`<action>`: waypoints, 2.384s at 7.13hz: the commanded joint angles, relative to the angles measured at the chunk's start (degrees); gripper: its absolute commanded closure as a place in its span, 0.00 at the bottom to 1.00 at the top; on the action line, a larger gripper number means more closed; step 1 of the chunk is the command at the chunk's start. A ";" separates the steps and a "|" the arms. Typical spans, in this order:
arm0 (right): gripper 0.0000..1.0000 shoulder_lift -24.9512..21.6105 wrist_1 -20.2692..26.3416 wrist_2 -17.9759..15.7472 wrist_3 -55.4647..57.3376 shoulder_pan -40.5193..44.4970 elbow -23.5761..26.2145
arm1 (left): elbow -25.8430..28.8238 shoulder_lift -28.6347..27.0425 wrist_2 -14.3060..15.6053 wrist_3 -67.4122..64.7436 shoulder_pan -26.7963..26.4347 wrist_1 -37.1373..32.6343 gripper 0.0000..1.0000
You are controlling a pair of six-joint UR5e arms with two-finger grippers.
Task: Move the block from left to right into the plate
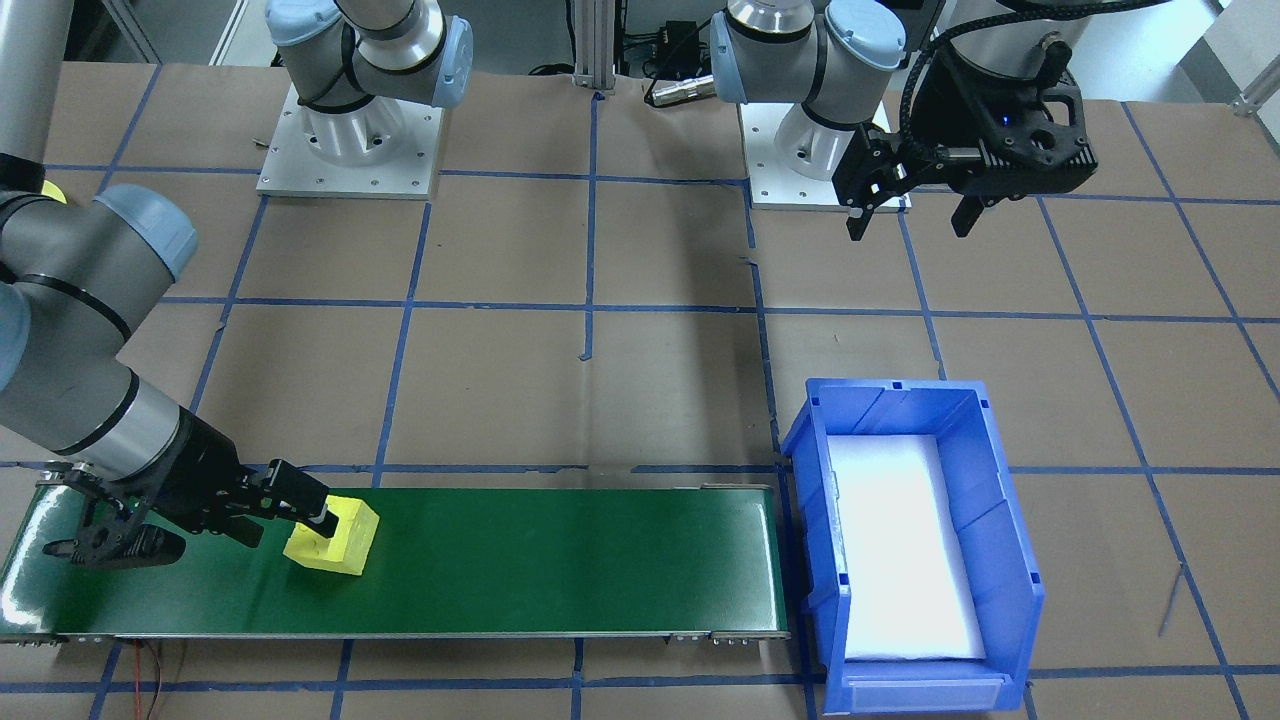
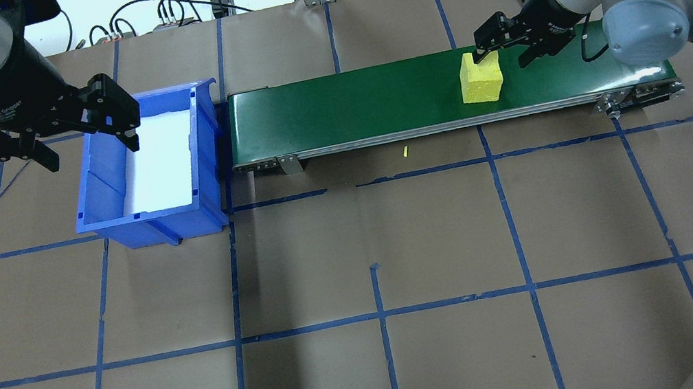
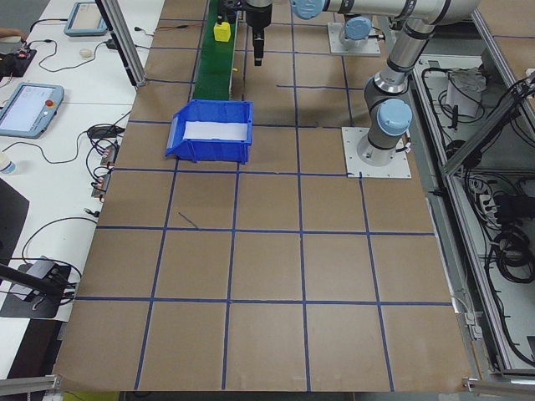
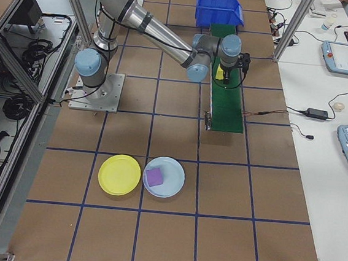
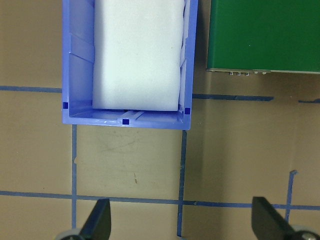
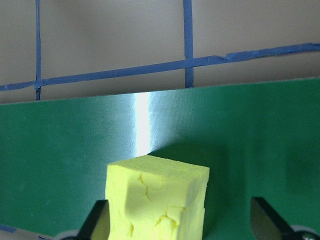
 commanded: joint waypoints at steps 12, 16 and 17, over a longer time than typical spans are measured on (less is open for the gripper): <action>0.79 -10.95 9.81 -32.35 -55.14 -21.19 1.95 | 0.03 -0.09 -0.24 0.34 0.17 0.00 0.00; 0.79 -10.86 8.85 -32.17 -72.09 -41.35 5.99 | 0.03 -0.09 -0.24 0.34 0.00 0.00 0.00; 0.79 -10.86 9.46 -32.08 -72.36 -46.01 7.75 | 0.11 -0.09 -0.24 0.34 0.17 0.00 0.00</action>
